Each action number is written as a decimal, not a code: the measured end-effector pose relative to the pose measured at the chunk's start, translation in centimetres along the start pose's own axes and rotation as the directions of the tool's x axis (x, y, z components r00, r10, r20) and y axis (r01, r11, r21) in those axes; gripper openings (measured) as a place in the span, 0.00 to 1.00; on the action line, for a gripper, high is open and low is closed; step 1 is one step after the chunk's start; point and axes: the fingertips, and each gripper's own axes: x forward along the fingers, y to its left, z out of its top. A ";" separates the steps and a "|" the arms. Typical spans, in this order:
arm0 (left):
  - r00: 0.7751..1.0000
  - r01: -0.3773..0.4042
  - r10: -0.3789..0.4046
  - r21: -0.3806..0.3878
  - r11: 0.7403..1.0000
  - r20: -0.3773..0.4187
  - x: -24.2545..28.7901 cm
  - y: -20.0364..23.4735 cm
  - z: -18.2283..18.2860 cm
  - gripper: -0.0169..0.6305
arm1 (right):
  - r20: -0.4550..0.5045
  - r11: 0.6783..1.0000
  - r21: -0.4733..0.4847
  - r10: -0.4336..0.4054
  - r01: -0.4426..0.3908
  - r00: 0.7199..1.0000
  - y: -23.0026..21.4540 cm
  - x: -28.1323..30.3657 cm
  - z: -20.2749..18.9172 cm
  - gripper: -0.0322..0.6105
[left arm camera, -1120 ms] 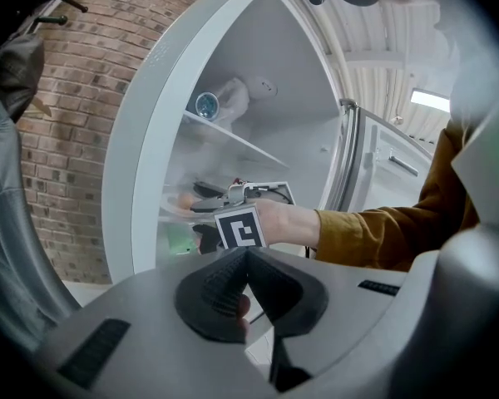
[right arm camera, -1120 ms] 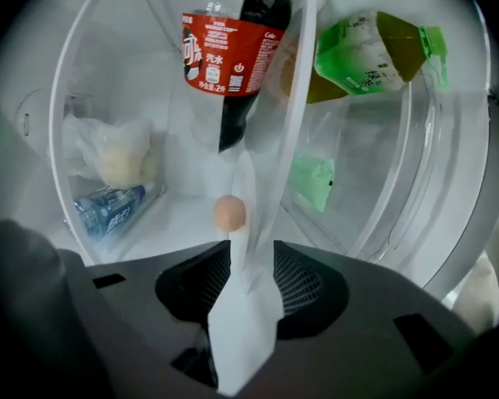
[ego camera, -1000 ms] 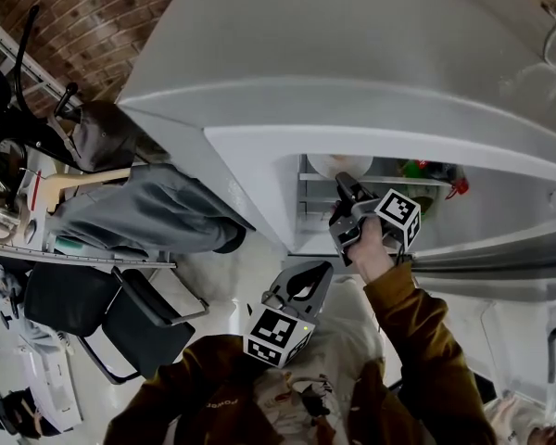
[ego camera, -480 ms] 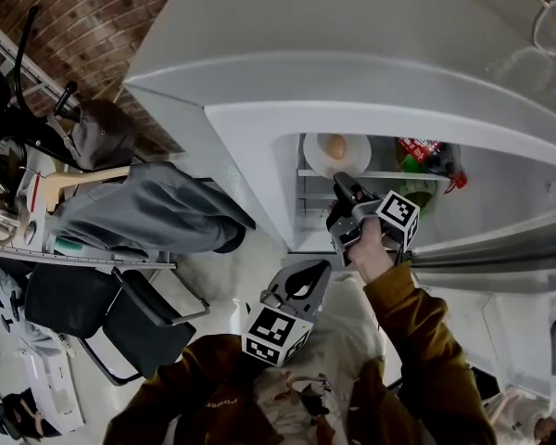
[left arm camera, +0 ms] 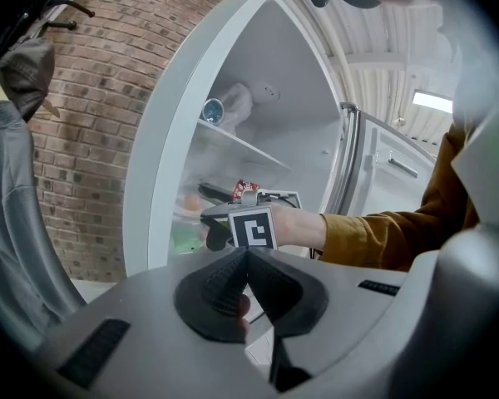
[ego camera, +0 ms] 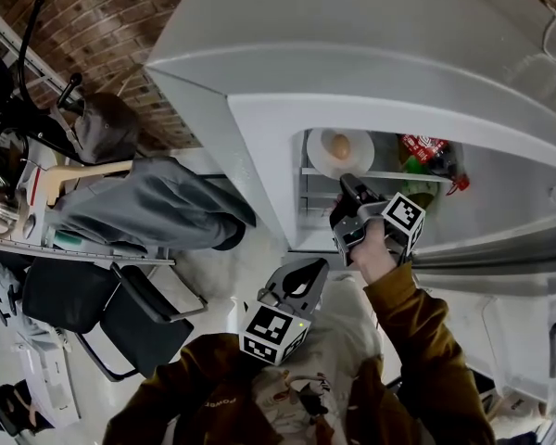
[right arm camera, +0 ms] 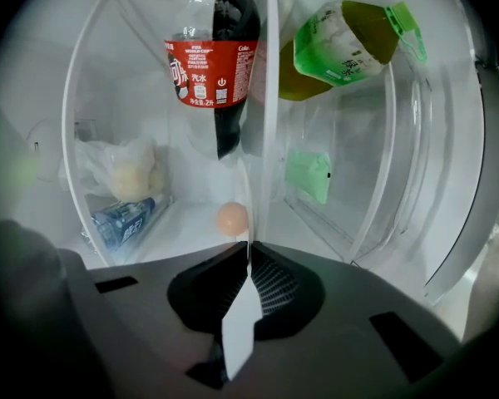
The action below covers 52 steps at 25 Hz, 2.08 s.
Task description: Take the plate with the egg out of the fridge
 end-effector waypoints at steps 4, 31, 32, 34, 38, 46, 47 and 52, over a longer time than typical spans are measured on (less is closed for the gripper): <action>1.000 0.002 -0.002 -0.001 1.000 0.004 0.2 0.2 0.0 0.04 | -0.007 1.000 0.009 -0.002 0.002 1.000 0.1 -0.3 -0.2 0.08; 1.000 0.002 -0.002 -0.012 1.000 0.001 -0.3 0.1 -0.5 0.04 | -0.036 1.000 0.010 0.007 -0.007 0.999 -0.2 0.0 -0.1 0.08; 1.000 0.003 -0.003 -0.013 1.000 0.001 -0.3 0.0 -0.5 0.04 | -0.037 1.000 0.011 0.009 -0.008 0.999 -0.1 -0.1 -0.1 0.08; 1.000 0.005 -0.005 -0.014 1.000 0.001 -0.3 -0.3 -0.5 0.04 | -0.042 1.000 0.015 0.010 -0.009 0.999 -0.1 -0.4 -0.2 0.08; 1.000 0.012 -0.012 -0.011 1.000 0.001 -0.3 -0.8 -0.5 0.04 | -0.048 1.000 0.023 0.009 -0.008 0.999 -0.1 -1.1 -0.3 0.08; 1.000 0.028 -0.029 -0.018 0.999 -0.004 0.1 -1.2 -0.6 0.04 | -0.057 1.000 0.023 0.016 -0.015 0.998 -0.3 -2.5 -0.5 0.08; 1.000 0.031 -0.031 -0.019 0.999 -0.005 0.1 -1.2 -0.6 0.04 | -0.061 1.000 0.023 0.018 -0.017 0.998 -0.3 -2.7 -0.5 0.08; 0.999 0.043 -0.043 -0.018 0.999 -0.009 0.2 -1.5 -0.5 0.04 | -0.077 1.000 0.014 0.017 -0.016 0.997 0.1 -4.3 -0.8 0.08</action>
